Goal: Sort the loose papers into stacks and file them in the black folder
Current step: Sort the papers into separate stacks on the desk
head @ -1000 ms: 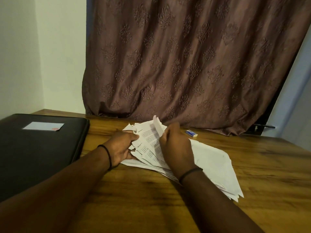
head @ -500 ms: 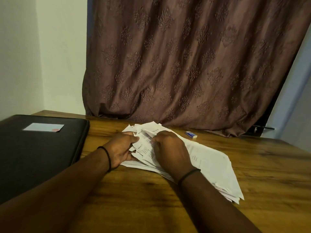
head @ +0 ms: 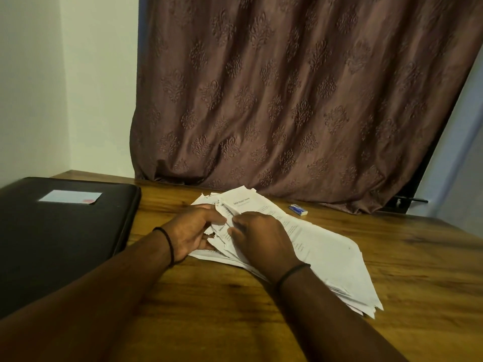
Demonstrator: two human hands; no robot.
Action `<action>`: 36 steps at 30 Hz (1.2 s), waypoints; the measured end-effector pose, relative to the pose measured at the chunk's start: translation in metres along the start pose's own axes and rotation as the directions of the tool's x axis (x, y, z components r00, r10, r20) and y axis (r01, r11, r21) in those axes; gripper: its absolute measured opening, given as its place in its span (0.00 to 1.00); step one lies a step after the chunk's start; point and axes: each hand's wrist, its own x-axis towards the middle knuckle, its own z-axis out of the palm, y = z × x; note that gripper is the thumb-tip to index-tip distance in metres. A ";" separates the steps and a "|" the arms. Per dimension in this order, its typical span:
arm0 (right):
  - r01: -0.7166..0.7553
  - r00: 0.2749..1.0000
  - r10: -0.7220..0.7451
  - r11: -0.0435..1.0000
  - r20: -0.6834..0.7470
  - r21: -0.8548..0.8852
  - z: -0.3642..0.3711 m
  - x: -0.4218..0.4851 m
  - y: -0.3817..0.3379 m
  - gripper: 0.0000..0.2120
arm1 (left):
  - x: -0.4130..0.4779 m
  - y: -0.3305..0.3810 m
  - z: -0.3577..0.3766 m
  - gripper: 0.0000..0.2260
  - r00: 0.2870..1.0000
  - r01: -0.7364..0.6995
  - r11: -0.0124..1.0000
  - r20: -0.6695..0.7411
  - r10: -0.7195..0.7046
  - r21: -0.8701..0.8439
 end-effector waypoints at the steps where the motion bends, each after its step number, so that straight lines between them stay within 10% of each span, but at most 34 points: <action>1: -0.011 1.000 0.011 1.000 -0.009 0.000 0.000 0.000 0.000 0.16 | 0.000 0.000 0.000 0.11 1.000 -0.003 1.000 0.006 0.003 0.005; 16: -0.179 0.802 0.335 0.924 -0.494 0.337 -0.025 -0.005 0.031 0.20 | 0.002 0.000 0.001 0.11 0.999 0.026 1.000 -0.046 -0.026 0.003; 26: 0.042 0.988 -0.044 0.999 -0.148 -0.022 -0.007 -0.003 0.003 0.16 | 0.002 0.004 -0.004 0.10 0.961 -0.060 0.997 -0.274 0.046 -0.044; 36: 0.031 0.997 -0.023 0.992 -0.070 0.126 -0.003 -0.005 0.001 0.23 | 0.001 0.001 -0.002 0.17 0.999 0.024 0.998 -0.042 -0.026 -0.052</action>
